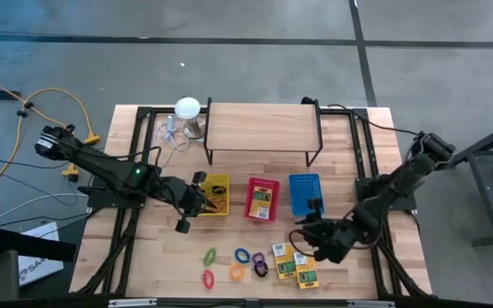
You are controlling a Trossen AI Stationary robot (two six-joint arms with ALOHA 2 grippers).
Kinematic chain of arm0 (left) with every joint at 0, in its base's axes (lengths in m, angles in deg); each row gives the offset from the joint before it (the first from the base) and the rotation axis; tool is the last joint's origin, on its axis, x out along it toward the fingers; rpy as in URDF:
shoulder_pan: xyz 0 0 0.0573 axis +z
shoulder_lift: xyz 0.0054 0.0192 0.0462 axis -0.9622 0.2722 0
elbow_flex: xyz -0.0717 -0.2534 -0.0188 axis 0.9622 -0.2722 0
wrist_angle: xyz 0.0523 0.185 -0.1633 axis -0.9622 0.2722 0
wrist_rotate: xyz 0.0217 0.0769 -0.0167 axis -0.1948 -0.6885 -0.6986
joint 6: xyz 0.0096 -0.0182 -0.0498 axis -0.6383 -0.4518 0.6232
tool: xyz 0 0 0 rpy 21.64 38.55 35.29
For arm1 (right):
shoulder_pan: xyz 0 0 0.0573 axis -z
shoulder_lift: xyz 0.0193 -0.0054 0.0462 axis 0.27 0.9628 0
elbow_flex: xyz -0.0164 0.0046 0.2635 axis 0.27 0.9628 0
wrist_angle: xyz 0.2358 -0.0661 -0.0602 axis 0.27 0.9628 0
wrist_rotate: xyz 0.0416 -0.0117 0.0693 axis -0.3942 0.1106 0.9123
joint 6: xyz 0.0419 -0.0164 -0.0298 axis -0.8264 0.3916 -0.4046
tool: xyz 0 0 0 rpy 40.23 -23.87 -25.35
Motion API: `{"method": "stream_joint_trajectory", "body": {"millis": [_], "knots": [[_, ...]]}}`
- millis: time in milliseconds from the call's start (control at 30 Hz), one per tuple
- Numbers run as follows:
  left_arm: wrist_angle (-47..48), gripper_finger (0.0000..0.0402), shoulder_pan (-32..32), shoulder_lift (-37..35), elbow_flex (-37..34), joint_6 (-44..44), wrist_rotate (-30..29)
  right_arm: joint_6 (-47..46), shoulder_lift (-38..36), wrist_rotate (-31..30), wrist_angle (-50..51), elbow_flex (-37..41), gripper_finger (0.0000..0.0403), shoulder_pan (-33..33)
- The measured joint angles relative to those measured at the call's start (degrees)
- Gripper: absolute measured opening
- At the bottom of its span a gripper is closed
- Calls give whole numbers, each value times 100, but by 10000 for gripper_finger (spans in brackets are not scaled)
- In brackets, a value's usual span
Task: Pick & Place Office Desk Supplies
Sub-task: Stack the yellow crayola box on top of the yellow crayola box in the red bin
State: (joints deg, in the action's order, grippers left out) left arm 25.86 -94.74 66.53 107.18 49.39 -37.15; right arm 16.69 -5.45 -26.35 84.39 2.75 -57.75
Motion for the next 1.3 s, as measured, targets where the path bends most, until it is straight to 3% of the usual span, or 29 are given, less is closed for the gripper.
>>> {"method": "stream_joint_trajectory", "body": {"millis": [333, 933, 1067, 1300], "knots": [[2, 54, 0, 0, 0, 0, 0, 182, 9, -410, 314, -305, 82, -738], [0, 54, 0, 0, 0, 0, 0, 18, 13, 233, -185, -411, 82, -1370], [2, 54, 0, 0, 0, 0, 0, 392, 16, 217, -420, -418, 82, -1452], [0, 54, 0, 0, 0, 0, 0, 468, 323, 239, -193, -1068, 82, -1417]]}}
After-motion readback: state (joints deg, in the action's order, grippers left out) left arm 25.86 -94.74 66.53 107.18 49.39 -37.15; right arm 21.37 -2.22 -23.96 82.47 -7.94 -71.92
